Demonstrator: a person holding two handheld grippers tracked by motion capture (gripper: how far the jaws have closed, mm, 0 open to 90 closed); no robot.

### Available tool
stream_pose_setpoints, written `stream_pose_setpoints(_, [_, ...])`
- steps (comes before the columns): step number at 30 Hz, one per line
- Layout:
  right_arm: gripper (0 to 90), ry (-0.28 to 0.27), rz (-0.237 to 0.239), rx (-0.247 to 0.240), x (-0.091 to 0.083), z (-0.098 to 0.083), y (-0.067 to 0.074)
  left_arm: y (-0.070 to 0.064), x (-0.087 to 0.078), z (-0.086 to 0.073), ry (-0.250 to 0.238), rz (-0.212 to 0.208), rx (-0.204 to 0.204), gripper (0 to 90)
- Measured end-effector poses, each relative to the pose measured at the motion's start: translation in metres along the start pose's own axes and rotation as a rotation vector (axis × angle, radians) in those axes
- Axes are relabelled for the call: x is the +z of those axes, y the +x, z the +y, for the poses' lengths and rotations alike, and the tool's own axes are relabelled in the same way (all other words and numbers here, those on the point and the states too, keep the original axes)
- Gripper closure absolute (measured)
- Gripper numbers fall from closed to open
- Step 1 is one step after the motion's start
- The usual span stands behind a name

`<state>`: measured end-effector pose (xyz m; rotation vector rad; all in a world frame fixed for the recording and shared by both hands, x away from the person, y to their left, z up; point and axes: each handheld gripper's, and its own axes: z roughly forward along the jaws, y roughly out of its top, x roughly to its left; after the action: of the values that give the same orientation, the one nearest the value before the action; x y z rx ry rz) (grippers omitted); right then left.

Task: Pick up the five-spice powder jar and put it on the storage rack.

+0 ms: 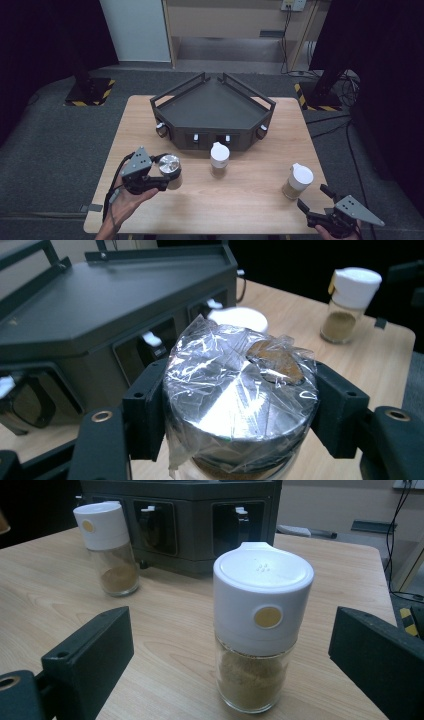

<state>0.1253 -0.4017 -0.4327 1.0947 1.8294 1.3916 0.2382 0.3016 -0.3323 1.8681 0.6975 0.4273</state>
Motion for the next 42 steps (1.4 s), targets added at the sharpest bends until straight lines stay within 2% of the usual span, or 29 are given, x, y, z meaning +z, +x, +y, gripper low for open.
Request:
stream_pose_setpoints(2, [4.1,0.000,0.000,0.001,0.000,0.000,0.000,0.002,0.001,0.003,-0.004,0.002,-0.003,32.7])
stream_pose_setpoints(3, [4.1,-0.001,0.000,0.001,0.000,0.000,0.000,0.004,0.003,0.012,-0.004,0.009,0.001,32.7])
stream_pose_setpoints(13, [4.2,-0.004,0.002,0.006,0.000,-0.001,-0.001,0.021,0.017,0.054,-0.010,0.052,0.009,32.7])
stream_pose_setpoints(15, [4.2,-0.003,0.003,0.005,0.000,-0.001,-0.001,0.022,0.019,0.058,-0.010,0.060,0.010,32.7])
stream_pose_setpoints(22, [4.3,-0.005,0.003,0.008,0.000,-0.001,-0.001,0.028,0.034,0.085,-0.018,0.103,-0.003,32.7])
stream_pose_setpoints(28, [4.4,-0.005,0.005,0.009,0.000,-0.001,-0.002,0.037,0.050,0.106,-0.005,0.136,-0.004,32.7])
stream_pose_setpoints(42, [4.6,-0.009,0.010,0.017,0.000,-0.002,-0.004,0.054,0.081,0.127,-0.019,0.218,-0.044,32.7])
